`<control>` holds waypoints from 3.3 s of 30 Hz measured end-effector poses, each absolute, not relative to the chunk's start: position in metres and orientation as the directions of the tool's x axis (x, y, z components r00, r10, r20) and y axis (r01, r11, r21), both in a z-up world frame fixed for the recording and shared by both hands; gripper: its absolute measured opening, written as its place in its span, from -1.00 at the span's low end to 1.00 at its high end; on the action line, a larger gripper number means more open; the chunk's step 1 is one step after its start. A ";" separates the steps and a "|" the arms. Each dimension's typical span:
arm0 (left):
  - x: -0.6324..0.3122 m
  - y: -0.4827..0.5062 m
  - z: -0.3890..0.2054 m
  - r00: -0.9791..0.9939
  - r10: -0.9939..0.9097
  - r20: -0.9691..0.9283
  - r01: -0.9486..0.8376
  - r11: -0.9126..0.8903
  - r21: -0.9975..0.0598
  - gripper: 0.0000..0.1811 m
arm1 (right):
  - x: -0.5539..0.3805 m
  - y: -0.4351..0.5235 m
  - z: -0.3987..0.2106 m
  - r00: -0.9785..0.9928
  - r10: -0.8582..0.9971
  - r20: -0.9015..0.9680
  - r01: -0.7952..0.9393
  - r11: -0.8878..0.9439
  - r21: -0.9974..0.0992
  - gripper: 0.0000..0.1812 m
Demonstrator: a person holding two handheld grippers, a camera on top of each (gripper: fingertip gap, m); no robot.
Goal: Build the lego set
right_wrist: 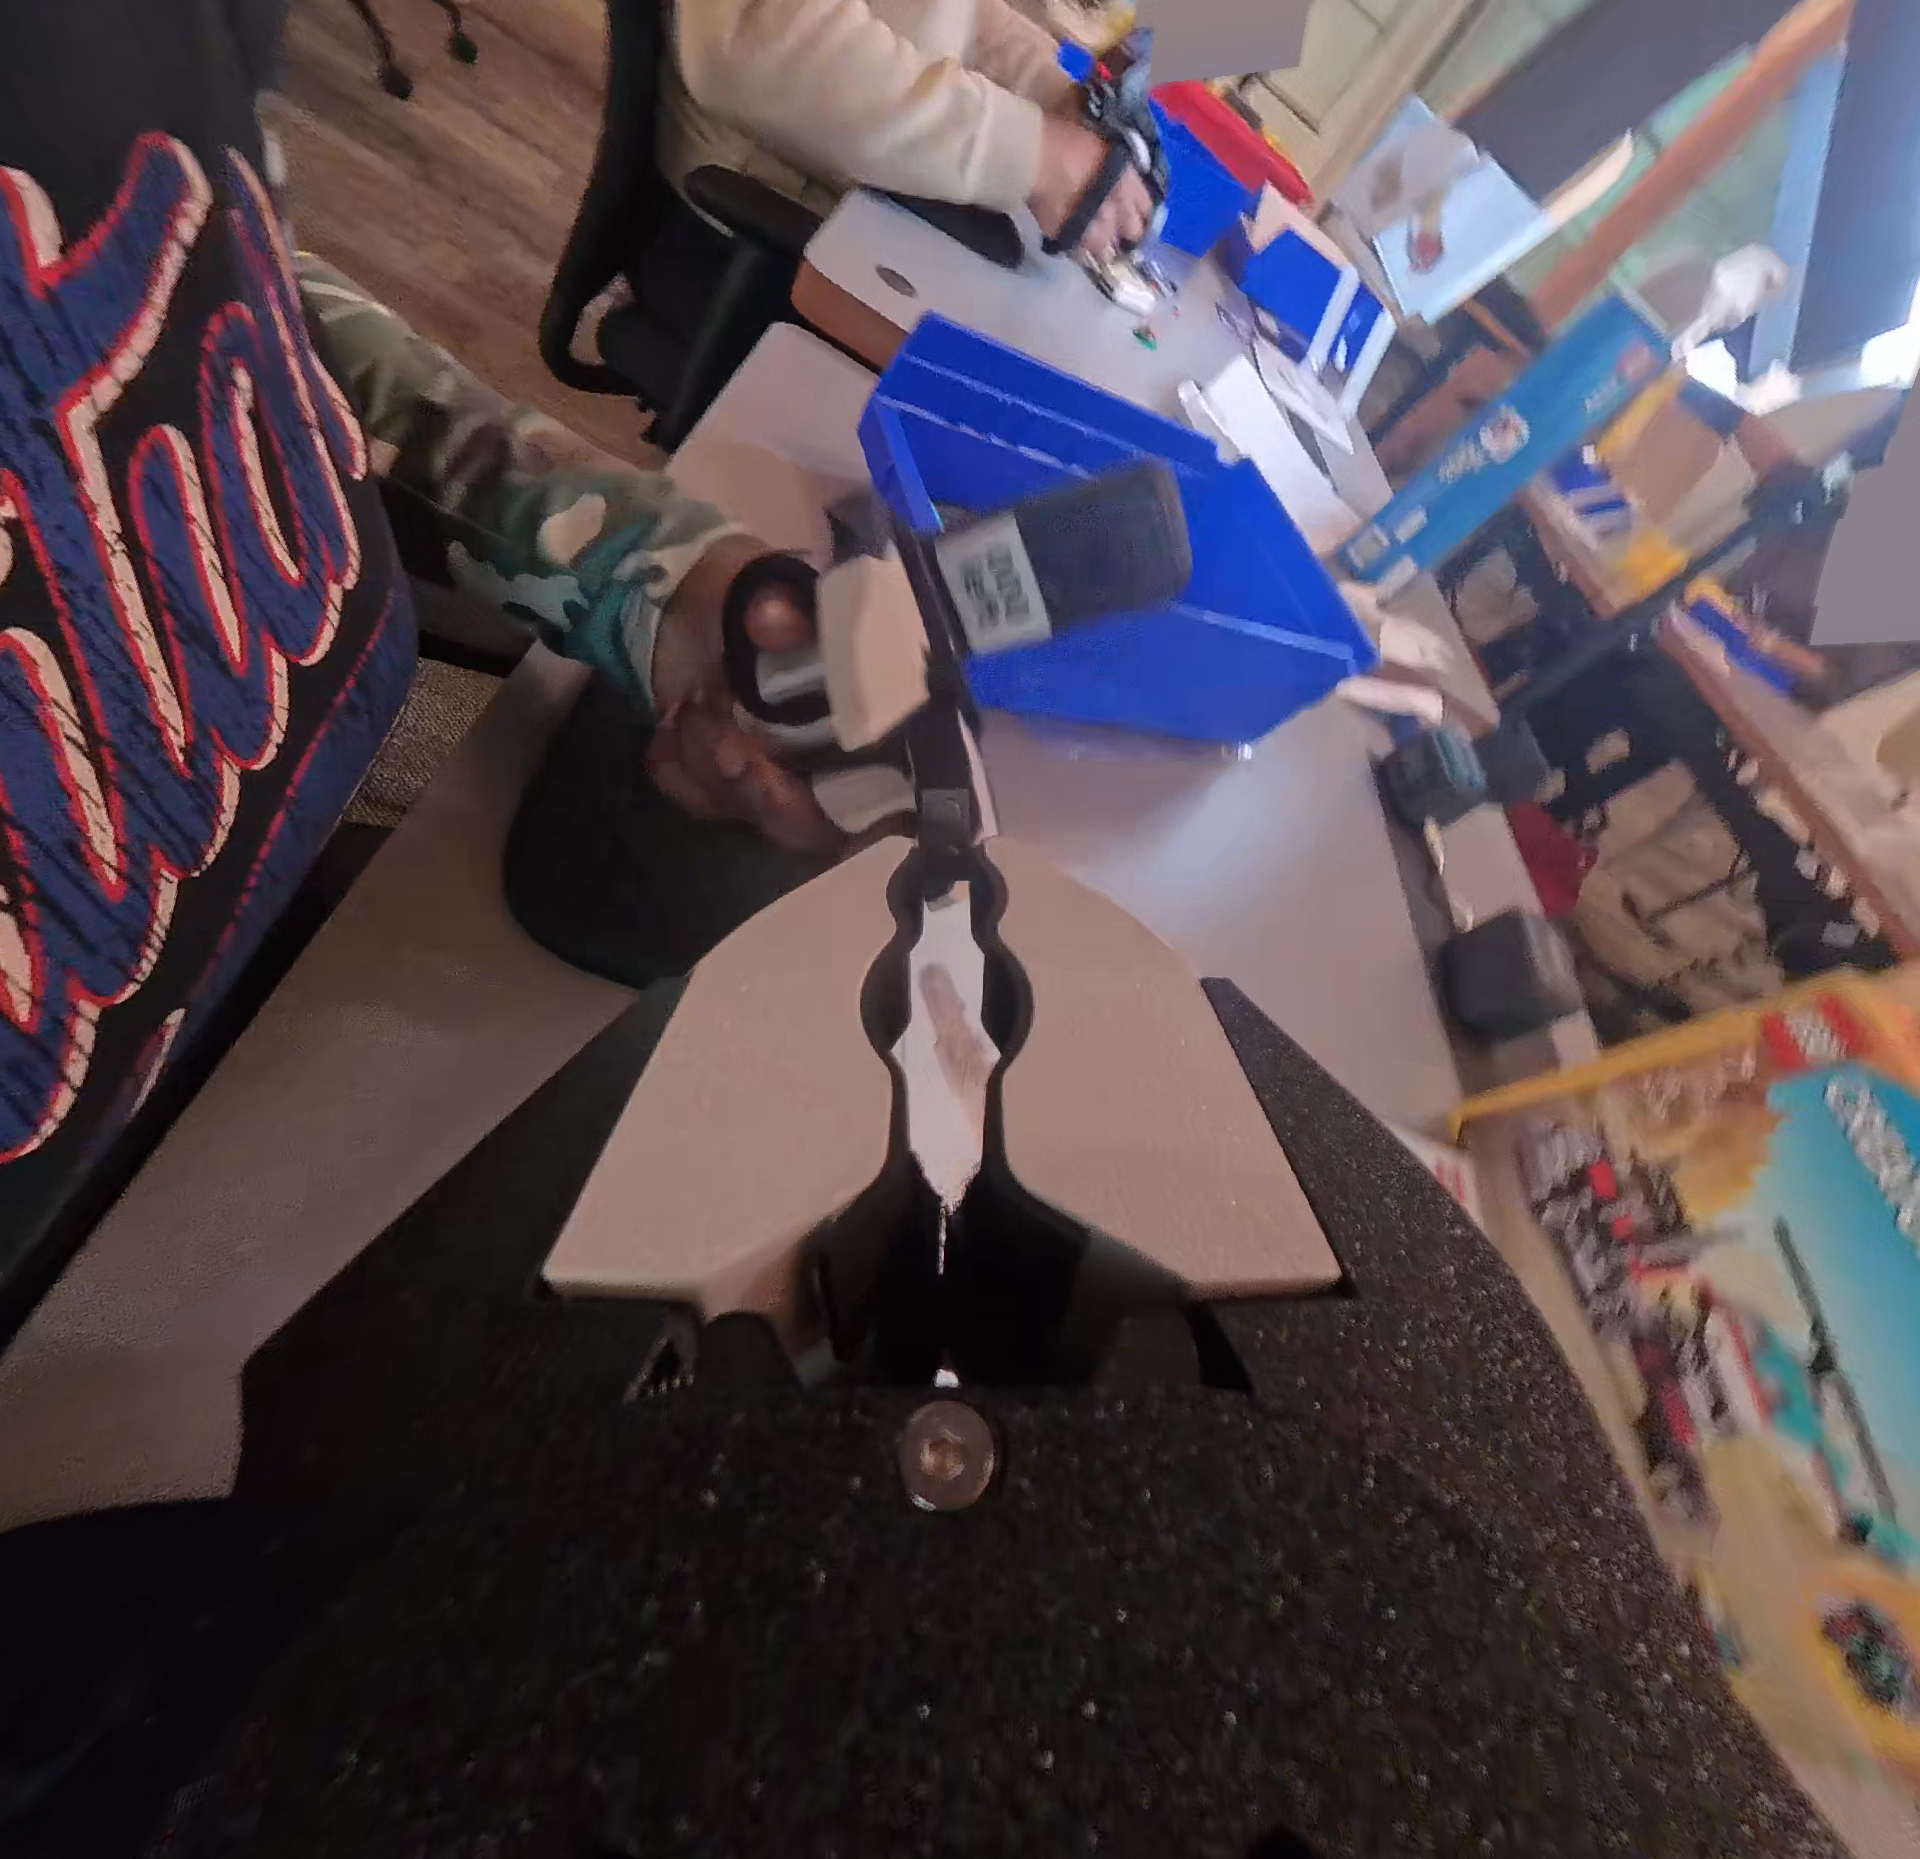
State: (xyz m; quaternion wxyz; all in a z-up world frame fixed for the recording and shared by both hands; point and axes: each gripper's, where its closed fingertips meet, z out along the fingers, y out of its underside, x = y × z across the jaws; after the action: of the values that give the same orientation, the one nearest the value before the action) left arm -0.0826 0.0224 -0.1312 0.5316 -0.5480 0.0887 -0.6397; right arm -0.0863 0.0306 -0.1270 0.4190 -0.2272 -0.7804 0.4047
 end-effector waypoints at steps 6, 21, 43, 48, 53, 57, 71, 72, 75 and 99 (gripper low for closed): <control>-0.112 0.038 -0.218 0.790 -0.599 0.134 -0.117 -0.361 -0.925 -0.47 | -0.059 0.079 -0.192 -0.440 0.876 0.198 0.409 0.392 -0.824 -0.91; -0.100 0.040 -0.271 0.746 -0.666 0.010 -0.403 -0.464 -0.788 -0.47 | -0.027 0.077 -0.282 -0.181 0.951 -0.252 0.783 -0.015 -0.622 -0.91; -0.096 0.039 -0.274 0.684 -0.717 0.133 -0.397 -0.519 -0.758 -0.39 | -0.018 0.096 -0.294 -0.106 0.949 -0.298 0.798 -0.098 -0.594 -0.91; -0.080 0.026 -0.275 0.602 -0.781 0.165 -0.448 -0.501 -0.740 -0.41 | -0.023 0.105 -0.293 -0.082 0.956 -0.283 0.778 -0.116 -0.617 -0.91; -0.071 0.020 -0.272 0.579 -0.781 0.233 -0.403 -0.523 -0.751 -0.45 | -0.020 0.110 -0.294 -0.072 0.958 -0.279 0.783 -0.119 -0.611 -0.91; -0.078 0.027 -0.263 0.607 -0.753 0.255 -0.328 -0.530 -0.782 -0.49 | -0.022 0.104 -0.281 -0.058 0.948 -0.314 0.756 -0.164 -0.634 -0.91; -0.078 0.041 -0.247 0.675 -0.737 -0.040 -0.379 -0.298 -0.876 -0.57 | -0.078 0.045 -0.238 -0.020 0.739 -0.674 0.469 -0.588 -0.659 -0.91; -0.077 0.044 -0.239 0.682 -0.722 -0.121 -0.391 -0.219 -0.894 -0.57 | -0.080 0.045 -0.233 -0.037 0.700 -0.713 0.435 -0.631 -0.642 -0.91; -0.074 0.047 -0.222 0.673 -0.662 -0.330 -0.457 -0.022 -0.889 -0.61 | -0.083 0.046 -0.219 -0.096 0.583 -0.807 0.367 -0.733 -0.573 -0.91; -0.078 0.020 -0.156 0.413 -0.859 0.304 0.375 -0.144 -0.916 -0.82 | -0.075 0.028 -0.143 -0.553 0.827 0.102 0.069 0.167 -0.984 -0.89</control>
State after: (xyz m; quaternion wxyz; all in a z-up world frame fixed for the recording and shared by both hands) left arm -0.0777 0.0203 -0.1564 0.6189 -0.5687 0.2126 -0.4983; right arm -0.0747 0.0277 -0.1429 0.3409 -0.3274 -0.6837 0.5561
